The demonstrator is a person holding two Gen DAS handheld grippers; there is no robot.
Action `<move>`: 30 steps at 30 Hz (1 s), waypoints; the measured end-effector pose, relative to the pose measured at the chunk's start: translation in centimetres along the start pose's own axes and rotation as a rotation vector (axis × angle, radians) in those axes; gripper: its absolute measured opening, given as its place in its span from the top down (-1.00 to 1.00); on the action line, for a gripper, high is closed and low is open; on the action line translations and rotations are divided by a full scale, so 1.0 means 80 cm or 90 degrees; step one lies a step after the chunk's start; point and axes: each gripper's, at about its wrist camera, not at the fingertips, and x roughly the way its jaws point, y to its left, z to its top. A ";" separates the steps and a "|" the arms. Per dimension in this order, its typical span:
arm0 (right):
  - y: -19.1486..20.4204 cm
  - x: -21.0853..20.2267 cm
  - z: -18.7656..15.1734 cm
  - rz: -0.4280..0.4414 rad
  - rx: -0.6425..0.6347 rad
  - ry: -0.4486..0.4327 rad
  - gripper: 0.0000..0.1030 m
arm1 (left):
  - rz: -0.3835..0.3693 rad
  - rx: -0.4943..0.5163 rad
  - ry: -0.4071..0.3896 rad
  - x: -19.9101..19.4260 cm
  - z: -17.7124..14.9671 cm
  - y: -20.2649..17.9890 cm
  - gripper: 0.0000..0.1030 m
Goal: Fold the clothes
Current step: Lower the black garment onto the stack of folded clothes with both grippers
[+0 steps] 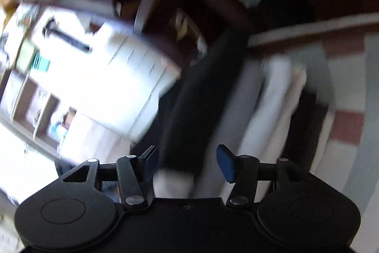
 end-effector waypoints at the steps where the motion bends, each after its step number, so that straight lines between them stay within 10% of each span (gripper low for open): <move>1: 0.001 0.001 0.015 0.001 0.002 -0.012 -0.35 | 0.000 0.002 -0.001 0.000 -0.001 0.001 -0.79; 5: -0.008 0.033 0.050 -0.084 -0.011 0.006 -0.46 | -0.001 0.012 -0.004 -0.001 -0.005 0.002 -0.79; 12: -0.038 0.074 0.060 -0.022 0.002 -0.043 -0.43 | 0.013 0.037 -0.008 -0.003 -0.002 -0.004 -0.79; 15: -0.021 0.082 0.062 0.021 -0.034 -0.049 0.55 | 0.023 0.048 -0.010 -0.005 -0.003 -0.006 -0.79; 18: 0.018 0.057 0.049 0.033 -0.179 -0.128 0.69 | 0.018 0.052 -0.012 -0.006 -0.004 -0.006 -0.80; 23: 0.023 0.069 0.000 -0.159 -0.395 -0.162 0.71 | 0.017 -0.001 0.044 0.006 0.007 -0.004 -0.95; 30: 0.045 0.073 -0.007 -0.292 -0.381 -0.135 0.59 | 0.090 0.154 -0.004 -0.010 0.004 -0.054 -0.92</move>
